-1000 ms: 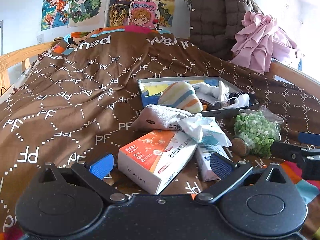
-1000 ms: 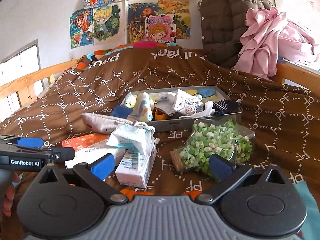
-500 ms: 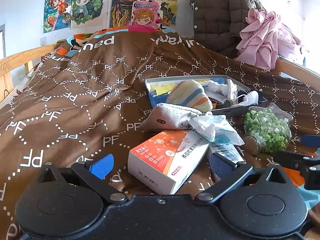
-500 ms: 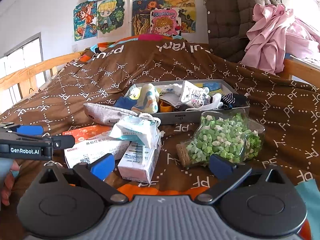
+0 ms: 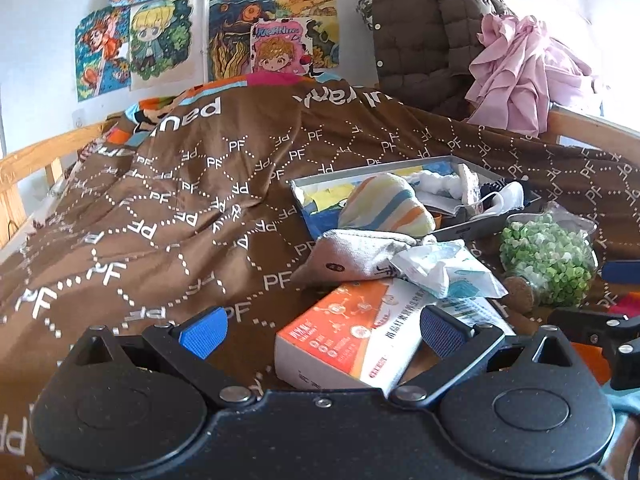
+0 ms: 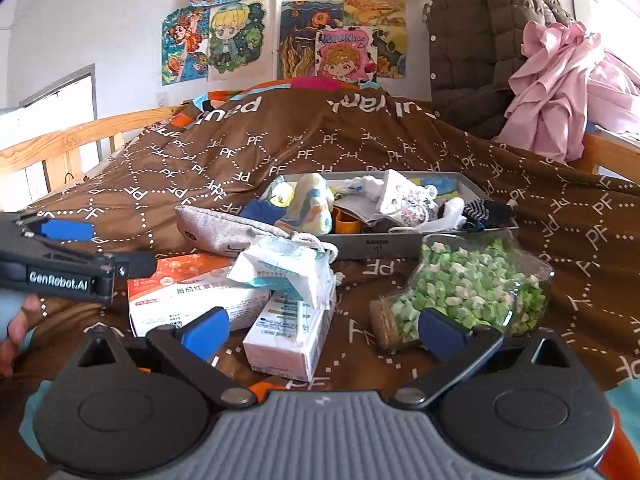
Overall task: Organize soft objects
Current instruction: 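Withdraw both open tools from the lid back toward the remaining items, then grasp the white gauze packet with the right tool while the left tool grasps grey cloth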
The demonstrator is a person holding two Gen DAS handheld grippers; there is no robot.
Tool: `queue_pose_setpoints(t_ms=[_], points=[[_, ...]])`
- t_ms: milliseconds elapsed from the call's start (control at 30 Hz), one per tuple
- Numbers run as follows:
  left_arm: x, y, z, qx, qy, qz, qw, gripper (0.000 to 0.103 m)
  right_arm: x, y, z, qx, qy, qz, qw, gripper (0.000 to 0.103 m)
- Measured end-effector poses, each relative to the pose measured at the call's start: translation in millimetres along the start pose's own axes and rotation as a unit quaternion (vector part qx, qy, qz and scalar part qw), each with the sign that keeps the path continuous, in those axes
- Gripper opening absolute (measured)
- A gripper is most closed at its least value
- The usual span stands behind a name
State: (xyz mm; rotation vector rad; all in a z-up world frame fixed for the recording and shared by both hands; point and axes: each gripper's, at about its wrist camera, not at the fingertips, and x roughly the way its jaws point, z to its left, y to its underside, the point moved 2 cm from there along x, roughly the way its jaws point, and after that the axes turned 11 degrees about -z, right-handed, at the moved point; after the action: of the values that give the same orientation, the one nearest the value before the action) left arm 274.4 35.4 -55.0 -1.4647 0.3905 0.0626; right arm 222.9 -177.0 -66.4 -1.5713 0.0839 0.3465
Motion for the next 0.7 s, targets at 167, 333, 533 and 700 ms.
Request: queue_pose_setpoints(t_ms=[167,333,533,700], points=[[10.7,-4.2,7.4,0.02,0.003,-0.001,0.9998,0.102,7.0,2.6,6.1,-0.019,0.001,-0.023,1.0,0.103],[28.8,-10.8,13.1,0.044,0.028,0.0,0.9986,0.102,19.2,6.6,17.1,-0.079,-0.006,-0.051,0.996,0.103],[55.4,-19.8,15.6,0.08,0.075,0.0,0.994,0.102,41.5,11.7,24.7,-0.118,-0.02,-0.043,0.992,0.103],[70.5,-20.8,19.1,0.069,0.098,0.01,0.9927,0.102,54.0,12.5,30.5,-0.145,-0.03,-0.043,0.988,0.103]])
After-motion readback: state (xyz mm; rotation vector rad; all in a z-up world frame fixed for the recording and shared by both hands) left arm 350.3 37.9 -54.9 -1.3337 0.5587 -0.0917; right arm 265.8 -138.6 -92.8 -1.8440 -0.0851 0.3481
